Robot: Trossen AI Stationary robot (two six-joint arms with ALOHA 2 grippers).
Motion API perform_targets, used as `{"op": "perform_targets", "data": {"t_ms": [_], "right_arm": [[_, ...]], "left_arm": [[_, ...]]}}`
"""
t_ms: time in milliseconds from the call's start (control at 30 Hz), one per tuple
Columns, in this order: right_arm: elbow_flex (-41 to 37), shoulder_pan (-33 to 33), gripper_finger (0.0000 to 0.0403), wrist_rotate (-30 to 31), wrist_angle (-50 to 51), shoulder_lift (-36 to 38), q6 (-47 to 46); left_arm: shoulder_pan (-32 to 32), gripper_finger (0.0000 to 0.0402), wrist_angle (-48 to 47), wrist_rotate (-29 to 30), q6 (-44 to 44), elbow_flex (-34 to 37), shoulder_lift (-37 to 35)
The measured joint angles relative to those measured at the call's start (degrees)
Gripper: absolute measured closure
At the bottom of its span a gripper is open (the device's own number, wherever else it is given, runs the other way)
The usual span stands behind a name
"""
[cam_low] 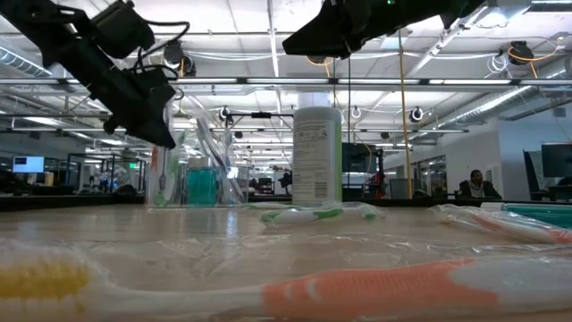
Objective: Pick & Place toothbrushing station
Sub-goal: Put the violet toothbrush into the left of the transparent organizer
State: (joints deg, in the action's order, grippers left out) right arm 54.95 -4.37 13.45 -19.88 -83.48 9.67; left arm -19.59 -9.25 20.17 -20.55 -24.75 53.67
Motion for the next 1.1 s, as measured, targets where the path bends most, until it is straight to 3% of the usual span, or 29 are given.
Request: {"op": "perform_targets", "data": {"t_ms": [200,700,1100], "right_arm": [[0.0,0.0,0.0298,0.0,0.0,0.0,0.0],[0.0,0.0,0.0298,0.0,0.0,0.0,0.0],[0.0,0.0,0.0298,0.0,0.0,0.0,0.0]], "left_arm": [[-2.1,0.0384,0.5,-4.2,-2.0,0.0,3.8],[-3.1,0.0277,0.4,-2.1,-0.1,0.0,4.9],[-3.1,0.0249,-2.7,-2.6,3.9,0.0,-0.5]]}}
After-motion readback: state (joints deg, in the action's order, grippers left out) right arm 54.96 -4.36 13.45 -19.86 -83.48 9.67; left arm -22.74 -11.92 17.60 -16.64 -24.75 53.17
